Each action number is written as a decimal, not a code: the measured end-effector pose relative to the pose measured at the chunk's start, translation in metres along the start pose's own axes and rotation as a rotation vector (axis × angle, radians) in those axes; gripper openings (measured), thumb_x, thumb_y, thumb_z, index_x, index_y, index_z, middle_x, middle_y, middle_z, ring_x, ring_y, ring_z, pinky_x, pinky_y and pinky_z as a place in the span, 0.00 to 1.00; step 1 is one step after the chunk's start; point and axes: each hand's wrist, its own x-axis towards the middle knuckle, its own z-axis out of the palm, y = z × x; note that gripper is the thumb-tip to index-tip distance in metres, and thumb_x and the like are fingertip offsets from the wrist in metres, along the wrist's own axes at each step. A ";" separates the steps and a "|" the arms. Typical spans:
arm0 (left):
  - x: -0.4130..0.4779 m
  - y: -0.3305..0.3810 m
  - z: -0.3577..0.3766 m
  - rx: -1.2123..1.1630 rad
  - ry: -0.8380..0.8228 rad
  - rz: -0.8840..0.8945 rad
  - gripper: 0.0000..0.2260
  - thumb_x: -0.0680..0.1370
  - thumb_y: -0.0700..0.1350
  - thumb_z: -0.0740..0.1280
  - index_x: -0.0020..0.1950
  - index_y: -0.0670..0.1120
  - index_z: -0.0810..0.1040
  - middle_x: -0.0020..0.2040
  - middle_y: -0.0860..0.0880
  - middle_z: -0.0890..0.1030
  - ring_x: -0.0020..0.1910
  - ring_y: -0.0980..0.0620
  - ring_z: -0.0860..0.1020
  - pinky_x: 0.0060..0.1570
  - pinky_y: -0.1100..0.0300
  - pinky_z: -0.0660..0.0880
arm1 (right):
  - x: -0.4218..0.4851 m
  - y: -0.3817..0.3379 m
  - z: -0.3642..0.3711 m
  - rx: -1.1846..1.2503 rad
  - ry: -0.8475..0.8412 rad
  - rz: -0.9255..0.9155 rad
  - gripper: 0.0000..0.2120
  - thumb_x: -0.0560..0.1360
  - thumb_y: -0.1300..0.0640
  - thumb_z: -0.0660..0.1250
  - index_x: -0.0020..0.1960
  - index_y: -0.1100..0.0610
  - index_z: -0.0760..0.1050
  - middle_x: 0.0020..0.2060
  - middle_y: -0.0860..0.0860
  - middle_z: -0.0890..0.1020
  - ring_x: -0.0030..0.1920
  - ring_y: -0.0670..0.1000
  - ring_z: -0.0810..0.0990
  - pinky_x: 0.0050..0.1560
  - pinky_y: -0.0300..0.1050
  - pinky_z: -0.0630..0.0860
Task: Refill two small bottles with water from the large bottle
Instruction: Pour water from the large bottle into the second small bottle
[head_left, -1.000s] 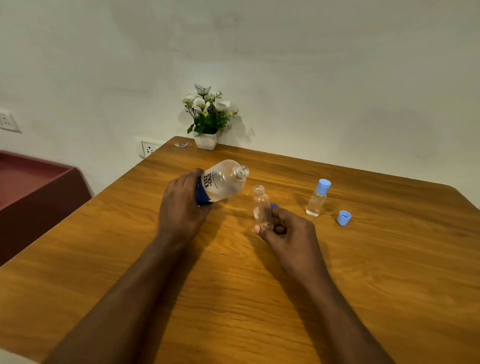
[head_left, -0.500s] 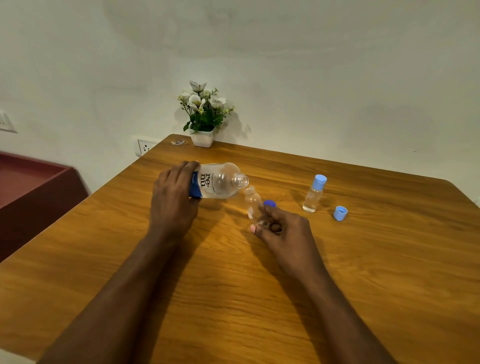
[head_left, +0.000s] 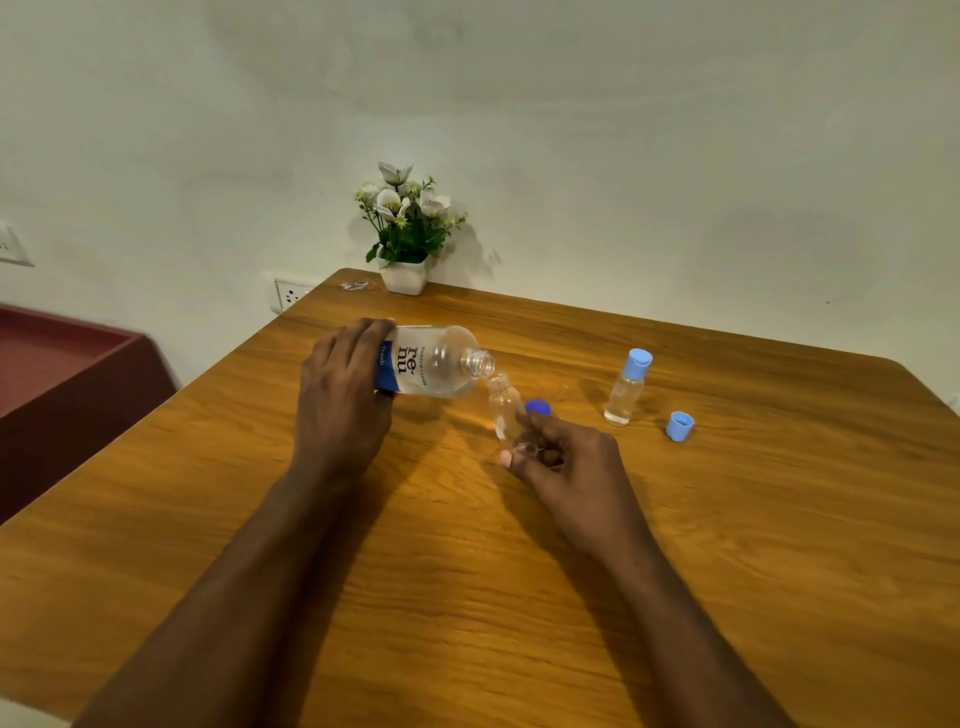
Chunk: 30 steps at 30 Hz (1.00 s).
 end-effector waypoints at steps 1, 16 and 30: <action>0.000 0.000 0.000 0.002 0.004 0.003 0.30 0.67 0.33 0.74 0.68 0.41 0.70 0.65 0.41 0.74 0.65 0.42 0.69 0.62 0.46 0.68 | 0.000 0.000 0.000 -0.001 -0.006 0.004 0.25 0.72 0.53 0.73 0.67 0.51 0.74 0.43 0.41 0.83 0.44 0.34 0.79 0.40 0.25 0.71; 0.001 -0.001 -0.003 0.019 0.034 0.046 0.29 0.68 0.32 0.72 0.67 0.39 0.70 0.64 0.39 0.74 0.65 0.40 0.70 0.62 0.44 0.69 | -0.001 0.002 -0.001 0.020 -0.050 0.003 0.24 0.73 0.53 0.73 0.68 0.50 0.73 0.46 0.39 0.82 0.46 0.32 0.77 0.41 0.25 0.69; 0.002 -0.002 -0.003 0.022 0.055 0.051 0.29 0.67 0.32 0.72 0.67 0.40 0.70 0.64 0.39 0.74 0.65 0.40 0.70 0.62 0.44 0.69 | -0.001 0.005 -0.001 0.031 -0.068 0.014 0.23 0.72 0.54 0.73 0.67 0.51 0.74 0.41 0.31 0.78 0.46 0.24 0.74 0.41 0.19 0.67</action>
